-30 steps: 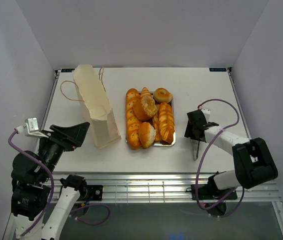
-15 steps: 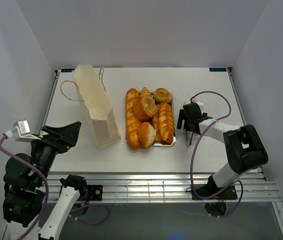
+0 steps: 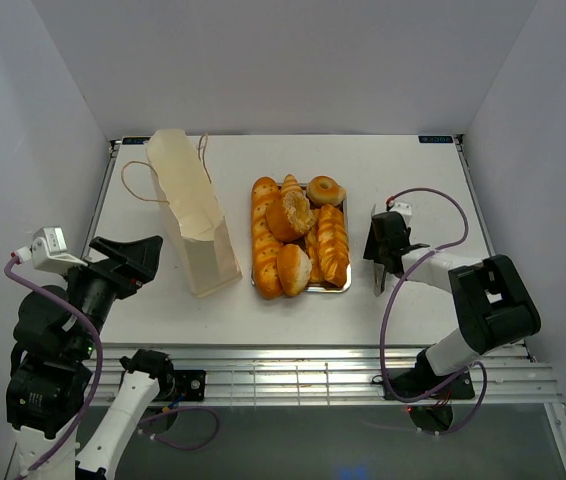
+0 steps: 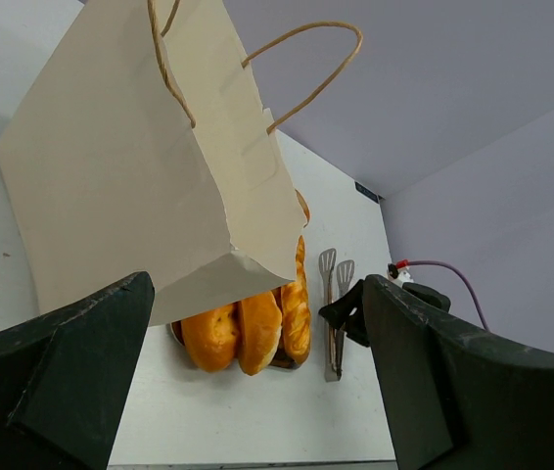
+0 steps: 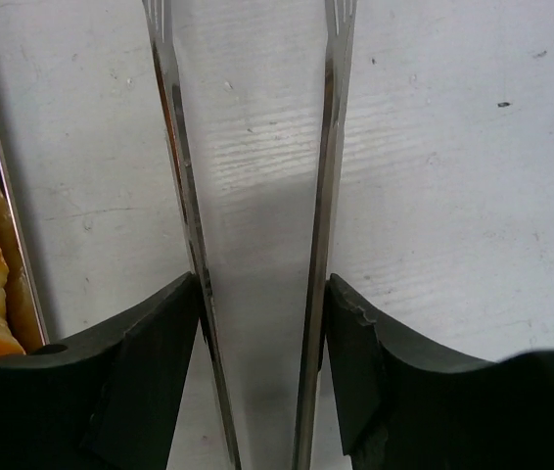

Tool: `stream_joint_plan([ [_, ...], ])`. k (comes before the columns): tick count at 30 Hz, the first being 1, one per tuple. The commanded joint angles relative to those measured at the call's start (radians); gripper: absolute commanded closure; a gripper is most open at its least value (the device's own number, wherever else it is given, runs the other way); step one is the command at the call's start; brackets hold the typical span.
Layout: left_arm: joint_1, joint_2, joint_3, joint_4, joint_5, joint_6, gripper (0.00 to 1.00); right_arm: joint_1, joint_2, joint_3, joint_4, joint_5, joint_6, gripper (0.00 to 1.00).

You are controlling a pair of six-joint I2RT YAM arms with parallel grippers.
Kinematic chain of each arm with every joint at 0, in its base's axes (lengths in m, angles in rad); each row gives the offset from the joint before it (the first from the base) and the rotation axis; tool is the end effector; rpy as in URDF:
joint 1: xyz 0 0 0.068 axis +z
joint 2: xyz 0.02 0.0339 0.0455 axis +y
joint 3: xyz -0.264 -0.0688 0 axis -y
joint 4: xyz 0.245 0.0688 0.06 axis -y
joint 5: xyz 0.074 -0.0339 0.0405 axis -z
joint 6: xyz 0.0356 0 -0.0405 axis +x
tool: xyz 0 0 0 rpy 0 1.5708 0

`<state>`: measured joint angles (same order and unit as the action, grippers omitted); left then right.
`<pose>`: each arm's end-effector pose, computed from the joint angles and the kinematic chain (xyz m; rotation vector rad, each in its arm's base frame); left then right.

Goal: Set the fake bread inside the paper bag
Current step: Pick up the clamp at the center of the board.

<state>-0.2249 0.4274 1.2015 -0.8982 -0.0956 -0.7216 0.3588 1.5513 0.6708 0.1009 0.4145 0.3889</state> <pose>0.0218 -0.0015 0.4236 -0.4967 1.6612 -0.6234 0.2793 0.0894 0.1518 0.2328 2.2597 -0.0978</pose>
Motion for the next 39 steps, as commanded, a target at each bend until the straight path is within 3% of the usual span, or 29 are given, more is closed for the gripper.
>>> stream_joint_plan([
  [1,-0.005,-0.001,0.018,-0.016,-0.004,0.010,0.02,-0.007,-0.054,-0.039,0.029,0.030,0.016,0.42],
  [10,-0.004,0.016,0.026,-0.015,0.005,0.013,0.02,-0.066,-0.227,-0.013,-0.015,-0.052,-0.022,0.51],
  [18,-0.005,0.106,0.139,-0.028,-0.035,0.109,0.02,-0.213,-0.304,0.154,-0.193,-0.553,-0.027,0.50],
  [26,-0.004,0.287,0.276,-0.037,-0.087,0.229,0.02,-0.267,-0.433,0.217,-0.329,-0.764,-0.028,0.47],
  [31,-0.005,0.462,0.470,-0.135,-0.145,0.274,0.02,-0.268,-0.494,0.251,-0.394,-0.864,-0.012,0.46],
  [39,-0.007,0.484,0.334,-0.068,-0.242,0.269,0.03,-0.268,-0.560,0.243,-0.444,-0.987,0.016,0.45],
])
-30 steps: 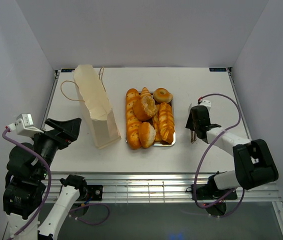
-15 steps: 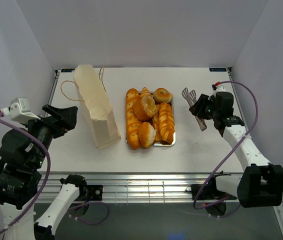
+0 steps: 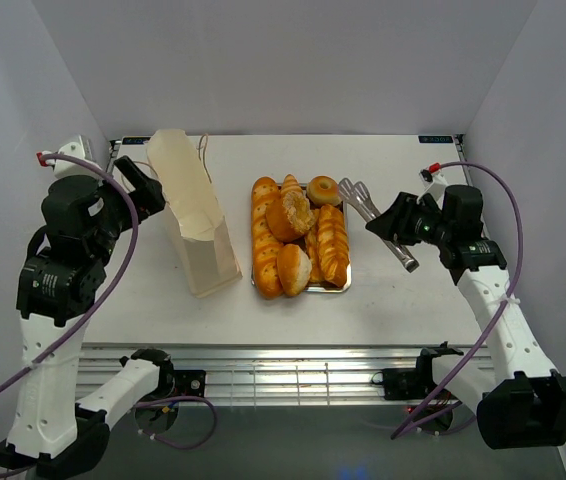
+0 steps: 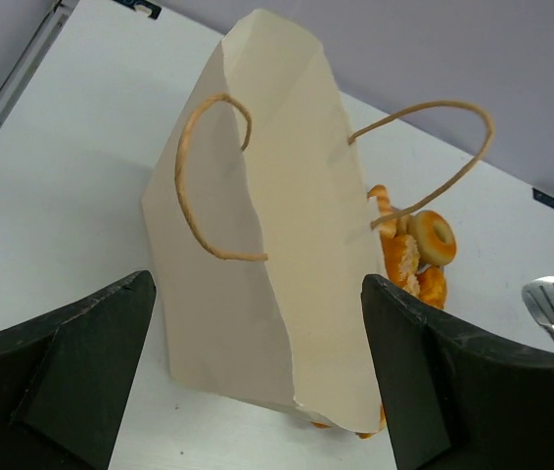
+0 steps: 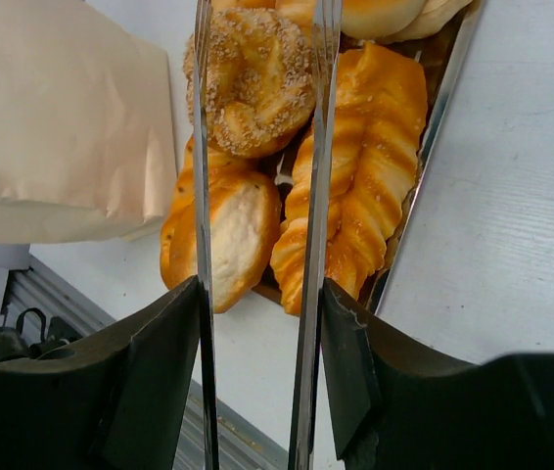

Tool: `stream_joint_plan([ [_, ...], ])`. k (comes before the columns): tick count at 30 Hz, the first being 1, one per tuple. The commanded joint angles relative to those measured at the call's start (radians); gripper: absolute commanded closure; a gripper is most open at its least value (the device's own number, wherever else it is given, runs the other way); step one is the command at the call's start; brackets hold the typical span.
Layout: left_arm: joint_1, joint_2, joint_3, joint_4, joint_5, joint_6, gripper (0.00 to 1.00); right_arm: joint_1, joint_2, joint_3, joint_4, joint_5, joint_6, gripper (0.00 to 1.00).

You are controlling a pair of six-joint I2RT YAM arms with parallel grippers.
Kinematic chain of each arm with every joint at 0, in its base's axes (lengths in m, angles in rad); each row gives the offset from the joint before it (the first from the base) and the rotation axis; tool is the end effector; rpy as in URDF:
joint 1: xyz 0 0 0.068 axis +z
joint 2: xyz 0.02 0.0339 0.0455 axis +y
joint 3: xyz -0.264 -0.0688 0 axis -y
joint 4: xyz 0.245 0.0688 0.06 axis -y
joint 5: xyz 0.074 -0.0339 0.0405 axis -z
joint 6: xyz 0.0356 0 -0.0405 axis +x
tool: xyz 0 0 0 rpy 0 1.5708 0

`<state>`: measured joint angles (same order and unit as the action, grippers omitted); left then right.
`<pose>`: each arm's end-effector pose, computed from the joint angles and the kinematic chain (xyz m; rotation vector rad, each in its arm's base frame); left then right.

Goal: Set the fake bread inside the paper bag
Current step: Pick up the clamp at the center of the board.

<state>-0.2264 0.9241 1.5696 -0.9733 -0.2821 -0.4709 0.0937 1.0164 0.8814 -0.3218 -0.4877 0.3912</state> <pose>0.1221 -0.0179 0.4847 -0.4192 1.8435 -0.2092 0.2240 0.0378 0.3179 -0.0103 2.0621 0.7969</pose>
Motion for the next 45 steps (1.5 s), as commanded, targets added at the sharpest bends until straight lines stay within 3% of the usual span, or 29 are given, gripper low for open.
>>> stream_joint_plan([
  [1,-0.004,-0.022,-0.046,0.030,-0.055,0.015,0.04,-0.003,-0.030,0.033,-0.036,-0.086,0.012,0.44],
  [16,-0.004,0.012,-0.088,0.058,-0.065,0.043,0.06,-0.003,-0.013,0.005,-0.069,-0.189,-0.015,0.41],
  [26,0.004,0.041,-0.166,0.162,-0.186,0.080,0.11,-0.003,0.008,0.027,-0.141,-0.120,-0.086,0.41],
  [34,0.047,0.044,-0.237,0.277,-0.171,0.098,0.43,0.018,0.066,0.054,-0.226,-0.170,-0.178,0.41],
  [35,0.048,0.044,-0.238,0.278,-0.157,0.097,0.52,0.021,0.065,0.054,-0.232,-0.161,-0.181,0.41],
  [38,0.052,0.039,-0.244,0.282,-0.143,0.091,0.64,0.029,0.056,0.045,-0.224,-0.137,-0.176,0.41],
  [45,0.055,0.007,-0.234,0.274,-0.124,0.091,0.72,0.064,0.108,0.045,-0.221,-0.097,-0.173,0.41],
])
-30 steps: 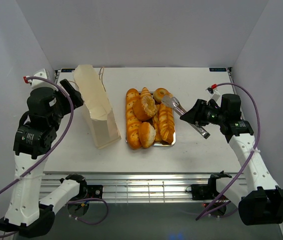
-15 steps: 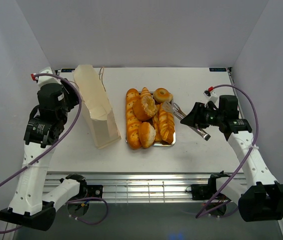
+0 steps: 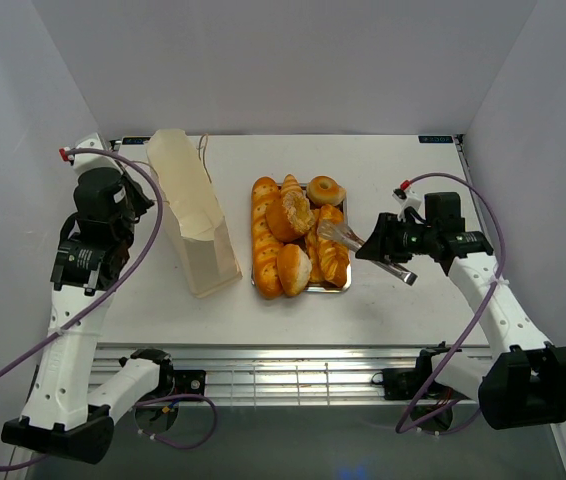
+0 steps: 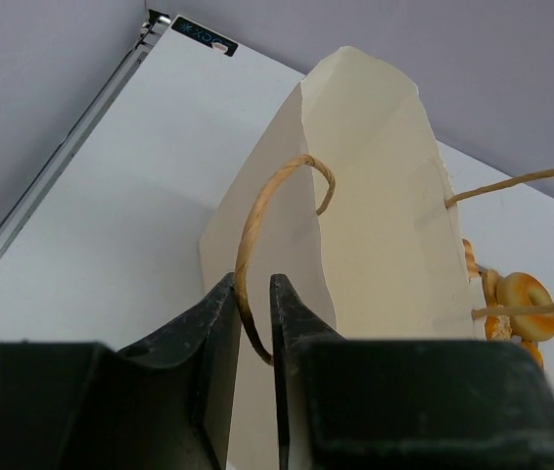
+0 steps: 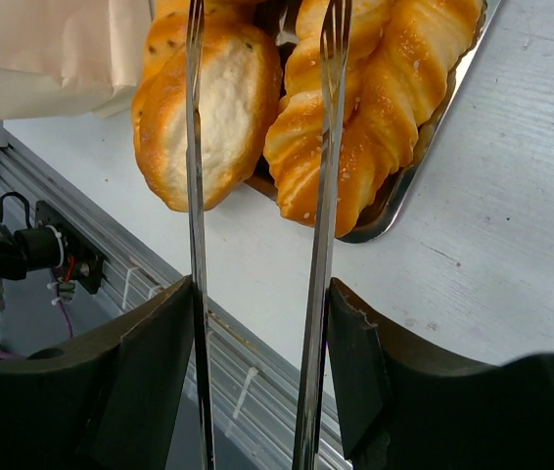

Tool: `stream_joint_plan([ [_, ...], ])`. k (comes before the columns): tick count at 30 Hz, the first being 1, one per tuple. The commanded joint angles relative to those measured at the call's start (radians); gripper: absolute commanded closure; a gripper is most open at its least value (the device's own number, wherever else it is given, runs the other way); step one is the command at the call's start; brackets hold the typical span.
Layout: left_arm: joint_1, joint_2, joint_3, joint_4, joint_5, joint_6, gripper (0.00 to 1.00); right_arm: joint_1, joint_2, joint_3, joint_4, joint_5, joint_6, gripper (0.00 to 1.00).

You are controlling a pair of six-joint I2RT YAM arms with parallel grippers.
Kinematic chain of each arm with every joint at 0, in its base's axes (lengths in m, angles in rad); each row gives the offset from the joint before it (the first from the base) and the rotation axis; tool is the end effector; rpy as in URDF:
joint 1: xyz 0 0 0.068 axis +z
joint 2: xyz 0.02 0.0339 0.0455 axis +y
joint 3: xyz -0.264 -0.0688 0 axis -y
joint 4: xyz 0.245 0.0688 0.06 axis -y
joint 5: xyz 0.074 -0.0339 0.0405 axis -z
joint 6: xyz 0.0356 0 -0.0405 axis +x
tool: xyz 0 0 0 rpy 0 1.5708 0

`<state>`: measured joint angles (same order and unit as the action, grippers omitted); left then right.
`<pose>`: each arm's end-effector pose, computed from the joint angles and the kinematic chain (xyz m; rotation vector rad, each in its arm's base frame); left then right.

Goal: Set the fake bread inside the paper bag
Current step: Pick up the clamp at the center of the board, then pick up the fake bread from the plate.

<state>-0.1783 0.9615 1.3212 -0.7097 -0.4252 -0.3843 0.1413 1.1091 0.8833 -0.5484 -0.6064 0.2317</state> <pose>0.1769 -0.0170 0.4359 -0.4725 1.8285 0.0246 0.2233 0.0523 0.2813 -0.2003 2.3318 0.8944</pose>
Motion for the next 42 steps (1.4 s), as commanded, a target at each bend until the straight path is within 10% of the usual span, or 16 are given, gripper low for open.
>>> stream_joint_plan([
  [1,0.005,-0.030,0.019,0.007,0.020,0.005,0.72,0.021,0.017,0.042,0.005,0.034,-0.017,0.41],
  [26,0.007,-0.066,-0.024,0.019,0.095,-0.018,0.73,0.115,0.156,0.066,0.041,0.166,-0.017,0.43],
  [42,0.005,-0.079,-0.027,0.007,0.111,-0.021,0.73,0.135,0.134,0.137,0.035,0.241,0.014,0.84],
])
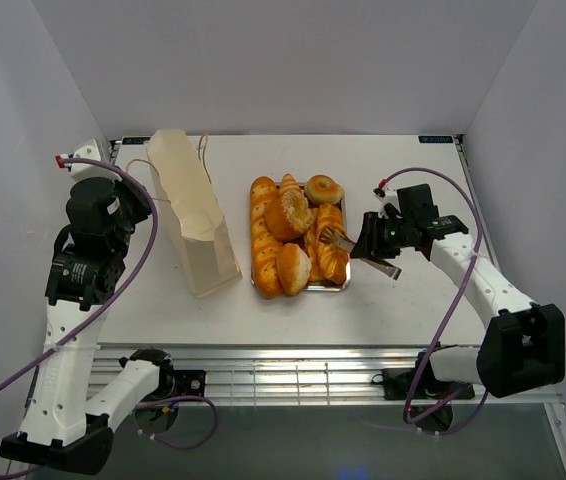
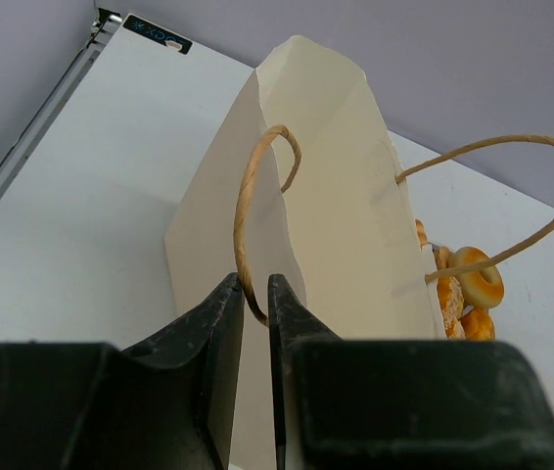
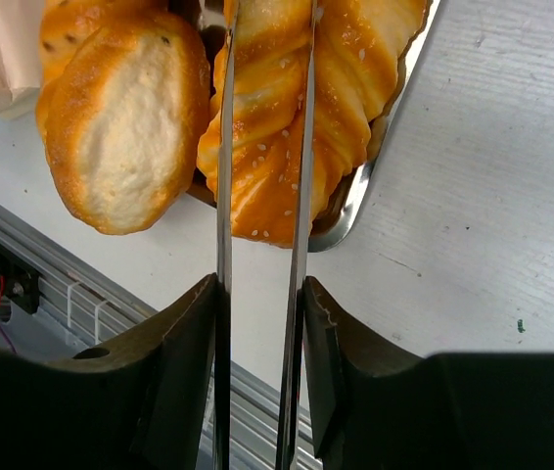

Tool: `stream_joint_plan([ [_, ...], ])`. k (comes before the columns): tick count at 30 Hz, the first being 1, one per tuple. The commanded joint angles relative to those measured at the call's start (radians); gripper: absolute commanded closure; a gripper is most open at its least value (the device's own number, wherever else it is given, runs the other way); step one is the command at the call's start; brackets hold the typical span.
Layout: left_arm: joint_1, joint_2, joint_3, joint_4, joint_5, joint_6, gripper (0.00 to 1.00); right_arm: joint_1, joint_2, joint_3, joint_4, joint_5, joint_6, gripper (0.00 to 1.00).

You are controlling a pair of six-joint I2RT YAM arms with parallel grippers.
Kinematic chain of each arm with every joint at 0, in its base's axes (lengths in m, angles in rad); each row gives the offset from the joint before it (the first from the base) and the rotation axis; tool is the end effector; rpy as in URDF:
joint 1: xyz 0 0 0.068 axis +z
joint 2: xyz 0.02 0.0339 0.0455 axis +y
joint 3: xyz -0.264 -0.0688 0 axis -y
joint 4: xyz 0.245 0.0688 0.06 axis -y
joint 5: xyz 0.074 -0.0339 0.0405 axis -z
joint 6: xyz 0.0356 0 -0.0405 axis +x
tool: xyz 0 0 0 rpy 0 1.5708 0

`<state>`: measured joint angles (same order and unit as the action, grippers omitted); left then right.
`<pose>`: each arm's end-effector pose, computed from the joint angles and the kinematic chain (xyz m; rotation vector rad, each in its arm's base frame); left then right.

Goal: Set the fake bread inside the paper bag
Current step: Pick up the fake bread from the plate.

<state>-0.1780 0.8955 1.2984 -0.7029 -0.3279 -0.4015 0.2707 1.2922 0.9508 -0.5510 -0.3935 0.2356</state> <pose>0.1592 -0.0170 0.4390 -0.4287 1.8052 -0.0961 0.2521 0.0841 0.2586 -0.2190 2.4892 0.7013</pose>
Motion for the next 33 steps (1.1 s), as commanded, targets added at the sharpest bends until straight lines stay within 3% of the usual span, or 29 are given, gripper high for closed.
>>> stream_joint_plan([
  [1,0.006,-0.012,-0.002,-0.001,0.015,-0.002,0.73,0.005,-0.057,0.078,0.025,0.034,0.011,0.86],
  [7,0.006,-0.017,-0.007,-0.003,0.020,0.000,0.73,0.005,-0.105,0.207,-0.043,0.068,0.021,0.92],
  [10,0.005,-0.018,-0.010,-0.004,0.020,-0.002,0.73,0.005,-0.113,0.287,-0.067,0.013,0.027,0.92],
  [18,0.006,-0.023,-0.013,-0.007,0.026,-0.002,0.73,0.007,-0.096,0.512,-0.012,-0.369,0.128,0.92],
  [21,0.005,-0.024,-0.016,-0.007,0.030,-0.003,0.73,0.009,-0.109,0.558,0.110,-0.476,0.243,0.92],
  [29,0.006,-0.035,-0.022,-0.009,0.044,-0.017,0.74,0.100,-0.076,0.598,0.776,-0.728,0.698,0.92],
  [33,0.006,-0.052,-0.040,-0.004,0.050,-0.034,0.75,0.240,0.037,0.692,0.800,-0.717,0.751,0.92],
])
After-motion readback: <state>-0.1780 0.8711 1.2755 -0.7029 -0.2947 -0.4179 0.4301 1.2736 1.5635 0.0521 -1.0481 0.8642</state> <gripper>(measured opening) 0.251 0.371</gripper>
